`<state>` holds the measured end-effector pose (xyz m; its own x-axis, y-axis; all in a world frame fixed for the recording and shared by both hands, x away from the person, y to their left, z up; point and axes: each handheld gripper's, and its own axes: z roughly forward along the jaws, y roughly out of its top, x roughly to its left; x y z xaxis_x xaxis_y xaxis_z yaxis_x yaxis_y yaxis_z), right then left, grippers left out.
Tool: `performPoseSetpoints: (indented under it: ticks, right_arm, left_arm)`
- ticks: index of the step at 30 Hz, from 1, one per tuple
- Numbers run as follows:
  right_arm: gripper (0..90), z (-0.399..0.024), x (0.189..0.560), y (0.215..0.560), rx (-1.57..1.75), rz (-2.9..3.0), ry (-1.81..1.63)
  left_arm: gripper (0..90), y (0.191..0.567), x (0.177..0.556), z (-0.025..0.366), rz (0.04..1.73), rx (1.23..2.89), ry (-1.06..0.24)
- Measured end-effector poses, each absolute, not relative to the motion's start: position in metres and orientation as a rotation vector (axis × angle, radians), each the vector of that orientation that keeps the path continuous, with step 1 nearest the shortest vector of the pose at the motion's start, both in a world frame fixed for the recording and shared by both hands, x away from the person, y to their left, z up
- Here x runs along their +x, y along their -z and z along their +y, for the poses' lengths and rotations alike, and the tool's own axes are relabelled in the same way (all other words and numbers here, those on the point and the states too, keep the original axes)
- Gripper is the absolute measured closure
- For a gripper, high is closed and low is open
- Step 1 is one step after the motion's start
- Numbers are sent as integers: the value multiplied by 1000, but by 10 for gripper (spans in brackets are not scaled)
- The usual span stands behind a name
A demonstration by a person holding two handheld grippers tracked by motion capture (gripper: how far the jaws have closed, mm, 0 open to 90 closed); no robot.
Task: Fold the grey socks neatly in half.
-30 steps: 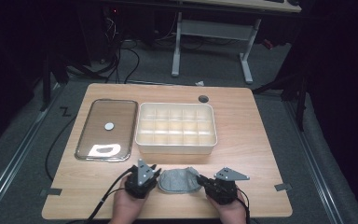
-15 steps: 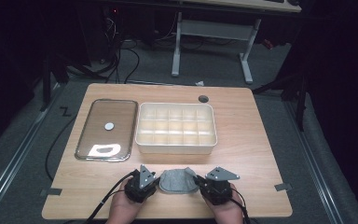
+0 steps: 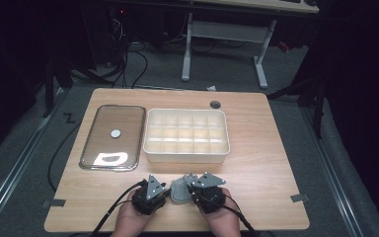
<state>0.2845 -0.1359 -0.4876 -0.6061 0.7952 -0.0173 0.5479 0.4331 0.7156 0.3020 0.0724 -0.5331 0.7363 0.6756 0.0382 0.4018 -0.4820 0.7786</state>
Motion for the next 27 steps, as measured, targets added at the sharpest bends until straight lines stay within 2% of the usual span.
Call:
performPoseSetpoints:
  ticks: [10, 11, 13, 15, 21, 24, 27]
  right_arm:
    - [865, -110, 296, 511, 1110, 2448, -987]
    - [847, -111, 296, 510, 1110, 2453, -1002]
    - [737, -114, 292, 505, 1094, 2439, -1023]
    - [696, -120, 285, 496, 1094, 2384, -1062]
    - [671, -139, 281, 493, 1169, 2276, -1045]
    - [622, -134, 282, 499, 1177, 2293, -1056]
    - [619, -126, 286, 505, 1178, 2319, -1040]
  left_arm:
    - [690, 533, 301, 72, 802, 2139, -452]
    - [689, 533, 301, 72, 803, 2139, -453]
    - [686, 533, 302, 72, 806, 2141, -452]
    - [684, 533, 302, 71, 806, 2141, -452]
    - [681, 533, 302, 71, 808, 2142, -454]
    - [678, 533, 302, 71, 808, 2142, -453]
    - [676, 533, 302, 71, 809, 2141, -450]
